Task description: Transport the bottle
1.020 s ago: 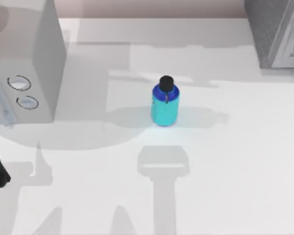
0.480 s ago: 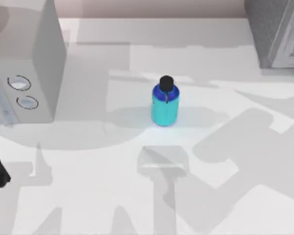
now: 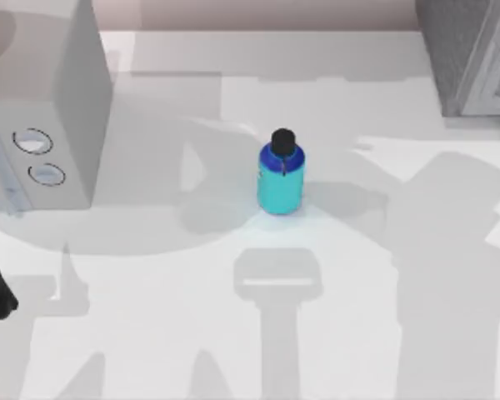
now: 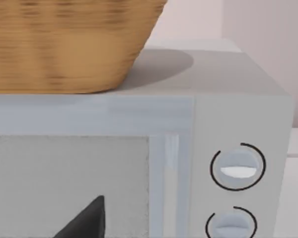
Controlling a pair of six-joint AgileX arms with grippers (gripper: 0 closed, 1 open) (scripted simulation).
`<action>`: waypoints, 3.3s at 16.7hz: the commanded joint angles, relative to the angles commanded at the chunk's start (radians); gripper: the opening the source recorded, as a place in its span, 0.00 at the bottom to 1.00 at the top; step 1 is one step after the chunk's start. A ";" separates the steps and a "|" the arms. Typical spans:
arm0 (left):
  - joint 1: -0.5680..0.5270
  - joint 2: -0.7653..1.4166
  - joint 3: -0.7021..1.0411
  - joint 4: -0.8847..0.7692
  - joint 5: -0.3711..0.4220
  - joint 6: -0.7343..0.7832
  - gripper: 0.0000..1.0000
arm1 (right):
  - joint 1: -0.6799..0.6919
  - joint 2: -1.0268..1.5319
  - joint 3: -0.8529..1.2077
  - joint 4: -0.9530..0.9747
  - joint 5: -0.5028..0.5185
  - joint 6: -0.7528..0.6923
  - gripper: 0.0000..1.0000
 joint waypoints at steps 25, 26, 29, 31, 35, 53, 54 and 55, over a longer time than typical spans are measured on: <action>0.000 0.000 0.000 0.000 0.000 0.000 1.00 | 0.621 0.008 1.089 -0.416 -0.149 0.848 1.00; 0.000 0.000 0.000 0.000 0.000 0.000 1.00 | 0.581 0.082 1.065 -0.399 -0.161 0.841 1.00; 0.000 0.000 0.000 0.000 0.000 0.000 1.00 | 0.598 0.062 1.067 -0.374 -0.151 0.846 1.00; 0.000 0.000 0.000 0.000 0.000 0.000 1.00 | 0.615 0.042 1.050 -0.346 -0.147 0.848 1.00; 0.000 0.000 0.000 0.000 0.000 0.000 1.00 | 0.638 0.009 0.965 -0.289 -0.164 0.848 1.00; 0.000 0.000 0.000 0.000 0.000 0.000 1.00 | 0.708 -0.102 0.656 -0.093 -0.234 0.849 1.00; 0.000 0.000 0.000 0.000 0.000 0.000 1.00 | 0.708 -0.102 0.656 -0.093 -0.234 0.849 1.00; 0.000 0.000 0.000 0.000 0.000 0.000 1.00 | 0.708 -0.102 0.656 -0.093 -0.234 0.849 0.92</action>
